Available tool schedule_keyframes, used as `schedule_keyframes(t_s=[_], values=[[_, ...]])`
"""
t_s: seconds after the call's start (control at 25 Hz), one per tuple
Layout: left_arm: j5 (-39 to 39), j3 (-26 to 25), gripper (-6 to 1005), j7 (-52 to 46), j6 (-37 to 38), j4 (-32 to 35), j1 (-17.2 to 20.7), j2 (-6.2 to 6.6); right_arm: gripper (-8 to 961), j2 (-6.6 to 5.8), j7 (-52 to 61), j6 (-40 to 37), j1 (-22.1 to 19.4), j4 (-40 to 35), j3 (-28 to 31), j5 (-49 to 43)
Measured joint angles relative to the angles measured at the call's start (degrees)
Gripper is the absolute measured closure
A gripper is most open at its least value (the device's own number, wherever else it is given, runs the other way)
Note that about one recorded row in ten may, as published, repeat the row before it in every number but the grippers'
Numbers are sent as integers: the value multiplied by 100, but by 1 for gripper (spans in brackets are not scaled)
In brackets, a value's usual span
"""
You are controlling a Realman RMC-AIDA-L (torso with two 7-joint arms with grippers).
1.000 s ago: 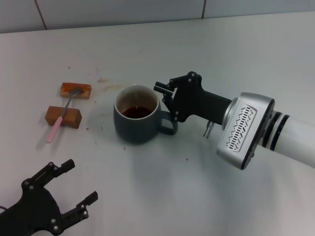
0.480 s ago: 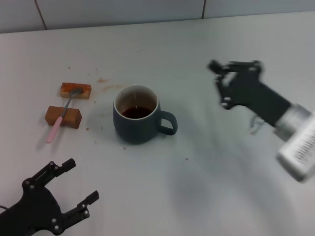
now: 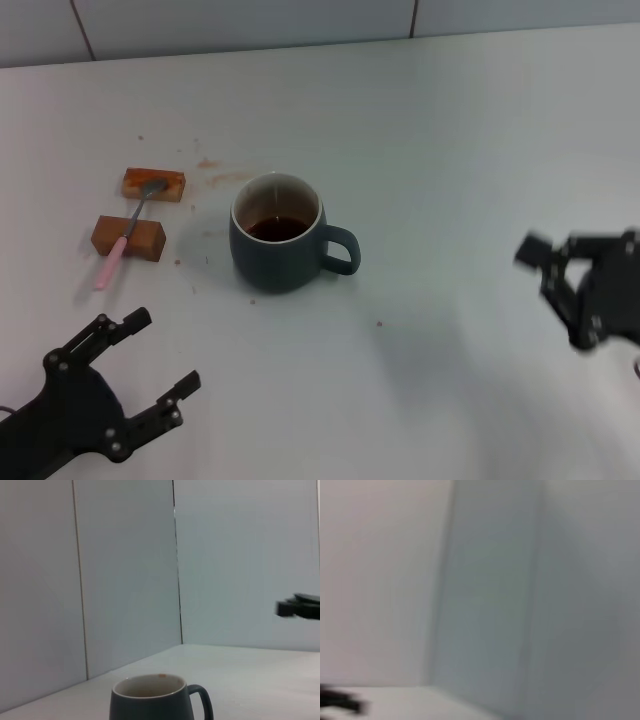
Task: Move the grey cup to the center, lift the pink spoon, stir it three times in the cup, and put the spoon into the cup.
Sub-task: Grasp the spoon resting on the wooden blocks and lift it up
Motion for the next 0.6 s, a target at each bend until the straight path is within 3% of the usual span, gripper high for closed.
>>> schedule_keyframes(t_s=[0.36,0.6], values=[[0,-1,184,-22,0,-49,-77,-25,867,37,63,312,-132,-201,-213,-1008],[-3,0,184,-42,-14,-55,-82,-38,748,50,-144,575,-207,-112,-214,-1200]])
